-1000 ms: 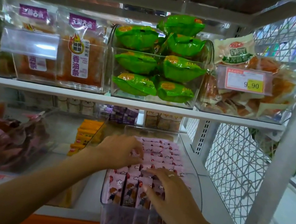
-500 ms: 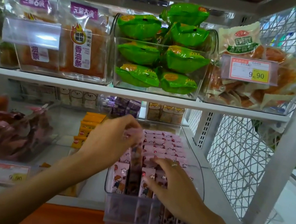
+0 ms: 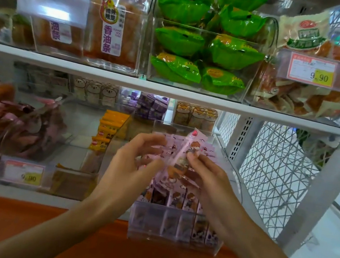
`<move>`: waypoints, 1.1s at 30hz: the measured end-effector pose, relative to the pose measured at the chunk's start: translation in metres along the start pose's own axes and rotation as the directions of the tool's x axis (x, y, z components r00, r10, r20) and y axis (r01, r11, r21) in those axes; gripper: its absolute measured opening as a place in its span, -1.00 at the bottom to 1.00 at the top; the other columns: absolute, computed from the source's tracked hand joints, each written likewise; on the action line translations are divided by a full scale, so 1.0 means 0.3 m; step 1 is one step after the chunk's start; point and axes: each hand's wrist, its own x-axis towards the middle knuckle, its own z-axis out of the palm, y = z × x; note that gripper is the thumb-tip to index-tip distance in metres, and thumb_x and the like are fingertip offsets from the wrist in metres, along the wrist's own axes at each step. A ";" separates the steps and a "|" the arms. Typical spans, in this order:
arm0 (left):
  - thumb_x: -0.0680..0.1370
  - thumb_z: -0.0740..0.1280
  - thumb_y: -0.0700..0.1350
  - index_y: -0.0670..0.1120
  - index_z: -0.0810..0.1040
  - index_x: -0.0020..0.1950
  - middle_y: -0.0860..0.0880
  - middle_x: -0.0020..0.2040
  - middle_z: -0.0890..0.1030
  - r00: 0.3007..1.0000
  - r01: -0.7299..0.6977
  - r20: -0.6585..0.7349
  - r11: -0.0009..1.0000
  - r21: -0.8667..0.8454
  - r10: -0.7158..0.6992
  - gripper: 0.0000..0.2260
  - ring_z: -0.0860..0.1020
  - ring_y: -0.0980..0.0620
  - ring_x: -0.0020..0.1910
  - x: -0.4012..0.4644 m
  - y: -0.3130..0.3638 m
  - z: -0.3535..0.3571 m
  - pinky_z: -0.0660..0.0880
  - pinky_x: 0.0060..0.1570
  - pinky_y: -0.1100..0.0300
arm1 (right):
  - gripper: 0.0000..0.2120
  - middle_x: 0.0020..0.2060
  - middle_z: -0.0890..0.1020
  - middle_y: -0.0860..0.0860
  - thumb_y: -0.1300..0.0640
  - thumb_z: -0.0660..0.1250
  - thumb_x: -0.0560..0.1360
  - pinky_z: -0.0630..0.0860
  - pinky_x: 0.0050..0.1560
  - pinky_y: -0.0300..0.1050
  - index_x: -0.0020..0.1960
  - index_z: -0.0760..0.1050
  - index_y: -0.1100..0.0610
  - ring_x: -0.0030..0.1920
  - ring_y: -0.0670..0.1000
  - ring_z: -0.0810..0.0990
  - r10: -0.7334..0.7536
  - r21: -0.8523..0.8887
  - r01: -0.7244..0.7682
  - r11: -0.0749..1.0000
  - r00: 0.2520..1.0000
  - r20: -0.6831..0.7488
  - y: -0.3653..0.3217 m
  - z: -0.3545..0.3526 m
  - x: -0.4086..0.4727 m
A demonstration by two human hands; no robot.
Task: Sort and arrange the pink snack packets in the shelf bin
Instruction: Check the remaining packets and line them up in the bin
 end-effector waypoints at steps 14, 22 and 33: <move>0.51 0.35 0.03 0.23 0.43 0.29 0.38 0.10 0.51 0.995 -0.080 0.075 0.949 0.305 0.059 -0.64 0.47 0.41 0.11 -0.019 -0.027 0.007 0.42 0.05 0.48 | -0.74 0.00 0.67 -0.03 0.00 0.33 0.41 0.43 0.21 -0.02 0.08 0.58 -0.01 0.12 -0.02 0.60 -0.059 0.062 0.056 0.997 0.997 0.059 -0.017 -0.021 0.000; 0.49 0.40 0.03 0.29 0.42 0.31 0.34 0.18 0.52 0.984 -0.175 0.089 0.940 0.291 0.156 -0.58 0.47 0.36 0.15 -0.015 -0.017 0.001 0.46 0.08 0.40 | -0.54 -0.12 0.71 0.03 0.00 0.44 0.24 0.58 -0.09 -0.23 0.11 0.52 0.13 -0.09 -0.03 0.69 -0.133 0.077 0.141 0.987 0.985 -0.107 -0.041 -0.024 -0.015; 0.48 0.29 0.01 0.08 0.59 0.00 0.10 -0.22 0.69 0.847 0.439 0.407 0.882 -0.173 -0.342 -0.85 0.66 0.16 -0.21 0.011 0.026 -0.004 0.55 -0.25 0.35 | -0.61 -0.39 0.66 -0.06 -0.07 0.46 0.19 0.47 -0.42 -0.36 -0.07 0.59 0.13 -0.43 -0.15 0.57 -0.070 0.039 0.077 0.996 0.985 -0.157 -0.071 -0.033 -0.031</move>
